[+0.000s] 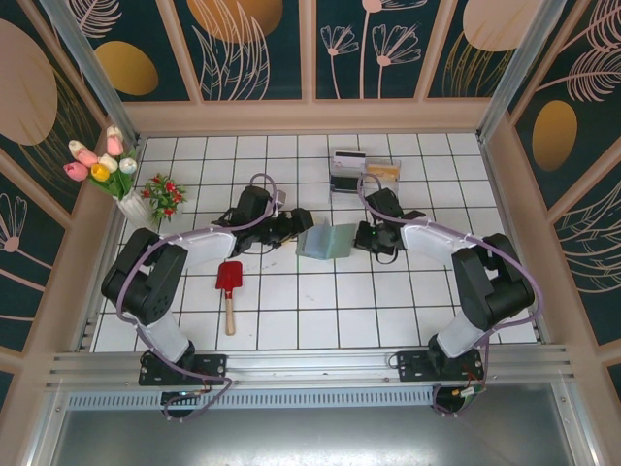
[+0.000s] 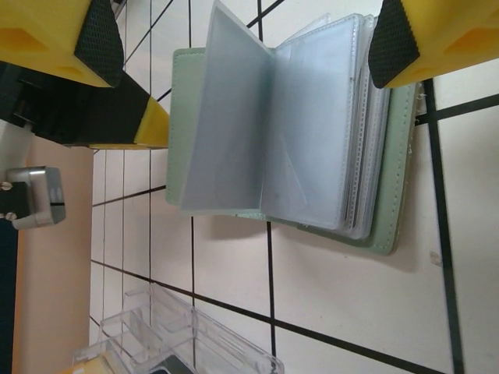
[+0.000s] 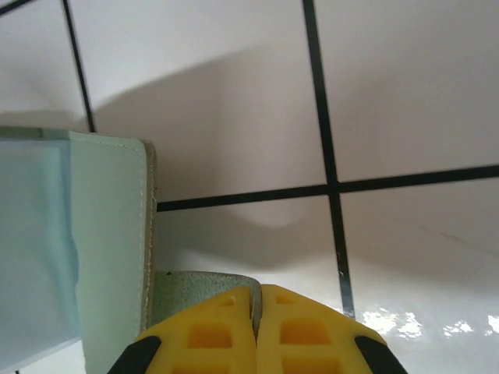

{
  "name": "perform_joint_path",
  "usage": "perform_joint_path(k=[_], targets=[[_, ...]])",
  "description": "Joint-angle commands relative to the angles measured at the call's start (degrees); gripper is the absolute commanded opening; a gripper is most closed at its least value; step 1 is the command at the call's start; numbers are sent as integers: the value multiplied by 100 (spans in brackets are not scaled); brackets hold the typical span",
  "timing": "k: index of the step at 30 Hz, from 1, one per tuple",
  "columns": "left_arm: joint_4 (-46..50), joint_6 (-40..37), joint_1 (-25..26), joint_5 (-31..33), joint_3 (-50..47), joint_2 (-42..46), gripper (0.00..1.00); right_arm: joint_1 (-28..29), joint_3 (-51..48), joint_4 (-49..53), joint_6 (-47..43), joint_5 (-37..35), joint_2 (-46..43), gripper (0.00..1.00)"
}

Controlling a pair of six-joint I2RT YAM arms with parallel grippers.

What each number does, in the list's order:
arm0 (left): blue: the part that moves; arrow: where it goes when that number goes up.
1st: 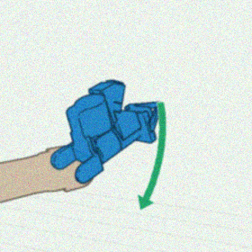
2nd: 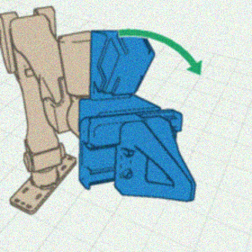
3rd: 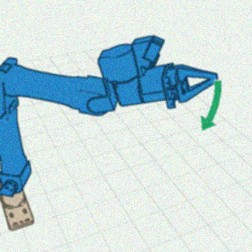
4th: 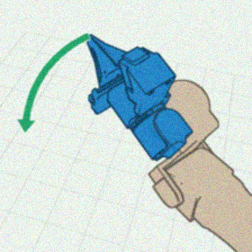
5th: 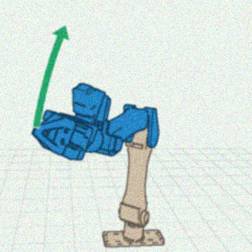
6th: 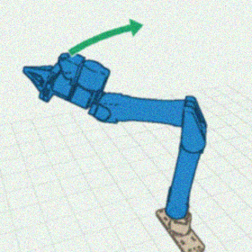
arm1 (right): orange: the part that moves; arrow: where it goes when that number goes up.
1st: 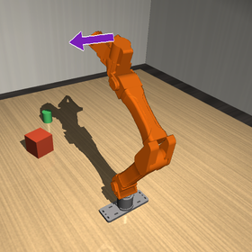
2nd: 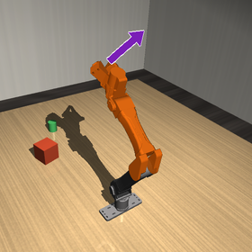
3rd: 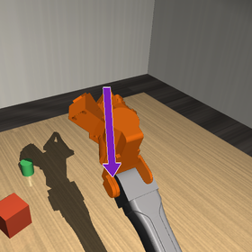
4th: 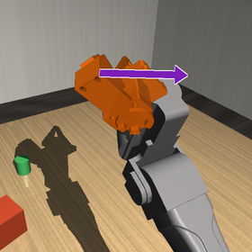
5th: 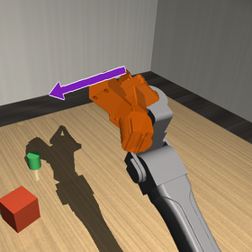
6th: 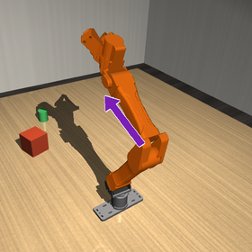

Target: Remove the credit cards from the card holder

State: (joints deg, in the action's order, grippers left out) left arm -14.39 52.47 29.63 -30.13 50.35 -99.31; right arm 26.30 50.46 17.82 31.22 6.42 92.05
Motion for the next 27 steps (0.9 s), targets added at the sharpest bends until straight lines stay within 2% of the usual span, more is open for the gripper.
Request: perform_joint_path(k=[1, 8, 14, 19, 27], targets=[[-207, 24, 67, -263, 248, -179, 84, -58, -150, 20, 169, -79, -97, 2], [1, -51, 133, -315, 435, -315, 84, -98, -65, 103, 175, -265, 127, 2], [459, -319, 181, -148, 696, -533, 84, -125, 63, 34, 169, -213, 253, 2], [470, -365, 186, -352, 771, -745, 83, -122, 47, -25, 200, -165, 347, 2], [741, -536, 204, -173, 869, -903, 82, -125, 52, -75, 252, -101, 399, 2]])
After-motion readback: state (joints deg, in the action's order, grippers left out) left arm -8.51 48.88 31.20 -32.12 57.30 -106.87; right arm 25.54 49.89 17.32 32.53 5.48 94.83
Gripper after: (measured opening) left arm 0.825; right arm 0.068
